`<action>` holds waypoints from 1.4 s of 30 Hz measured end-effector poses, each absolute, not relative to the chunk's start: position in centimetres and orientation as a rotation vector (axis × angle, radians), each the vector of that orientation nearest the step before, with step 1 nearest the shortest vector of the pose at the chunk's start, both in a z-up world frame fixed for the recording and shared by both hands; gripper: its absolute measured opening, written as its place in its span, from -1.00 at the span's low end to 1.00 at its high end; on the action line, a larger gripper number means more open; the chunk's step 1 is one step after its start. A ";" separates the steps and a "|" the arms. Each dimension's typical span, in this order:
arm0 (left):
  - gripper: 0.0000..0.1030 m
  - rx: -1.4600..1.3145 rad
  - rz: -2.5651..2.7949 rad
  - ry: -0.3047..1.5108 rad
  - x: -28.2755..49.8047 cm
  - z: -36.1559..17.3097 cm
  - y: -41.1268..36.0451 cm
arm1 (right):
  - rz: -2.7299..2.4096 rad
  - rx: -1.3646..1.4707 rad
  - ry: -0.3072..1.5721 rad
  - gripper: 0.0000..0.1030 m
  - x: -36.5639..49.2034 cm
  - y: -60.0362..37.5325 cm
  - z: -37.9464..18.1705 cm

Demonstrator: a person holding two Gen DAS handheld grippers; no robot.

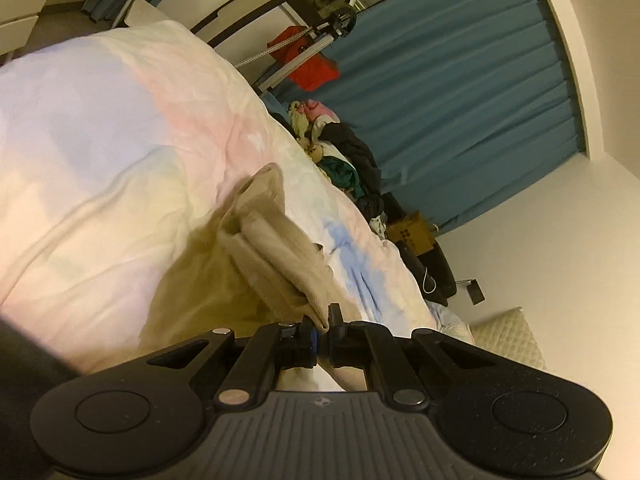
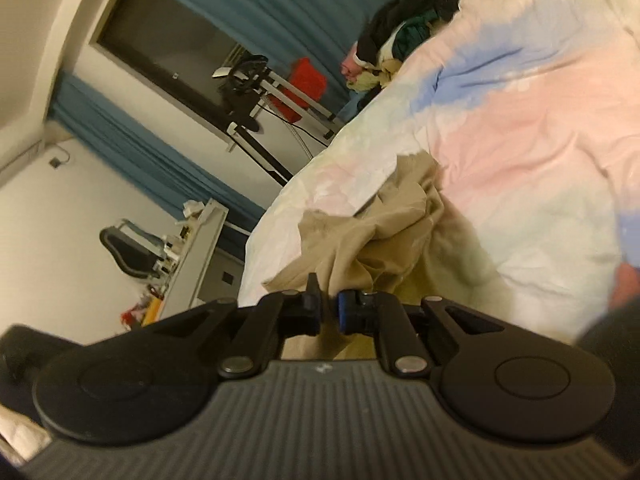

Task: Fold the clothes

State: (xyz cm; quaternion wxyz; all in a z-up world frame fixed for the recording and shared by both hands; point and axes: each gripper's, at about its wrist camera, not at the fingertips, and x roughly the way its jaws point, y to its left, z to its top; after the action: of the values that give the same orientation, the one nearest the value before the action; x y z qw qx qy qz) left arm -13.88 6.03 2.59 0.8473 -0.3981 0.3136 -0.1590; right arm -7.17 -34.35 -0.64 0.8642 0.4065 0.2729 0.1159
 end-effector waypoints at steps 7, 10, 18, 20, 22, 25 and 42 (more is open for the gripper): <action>-0.89 -0.854 -0.248 0.717 -10.3 2.7 5.7 | 0.177 0.931 0.627 -0.77 -4.2 -34.7 -1.5; -0.88 -0.835 -0.180 0.735 -4.5 3.3 4.7 | 0.135 0.971 0.661 -0.75 0.2 -34.6 -1.9; -0.88 -0.680 -0.053 0.817 9.3 1.0 1.6 | -0.057 1.077 0.771 -0.74 13.1 -34.2 -5.5; -0.88 -0.657 -0.060 0.822 10.7 -0.2 1.4 | -0.058 1.087 0.789 -0.73 14.9 -34.5 -6.8; -0.87 -0.654 -0.089 0.812 11.6 -1.3 1.4 | -0.048 1.114 0.803 -0.72 16.1 -35.2 -8.2; -0.87 -0.666 -0.113 0.771 12.8 -2.8 1.4 | 0.010 1.146 0.825 -0.68 17.7 -36.4 -10.1; 0.57 -0.424 -0.330 0.617 12.4 -2.8 -2.2 | 0.357 0.960 0.626 0.62 17.1 -34.8 -6.5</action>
State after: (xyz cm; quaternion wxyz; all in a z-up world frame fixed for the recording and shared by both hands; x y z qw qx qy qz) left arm 12.38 -2.17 -2.83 0.9174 -0.2061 0.3000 -0.1606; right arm 17.15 -34.81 -6.55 0.8254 0.4516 0.2945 0.1678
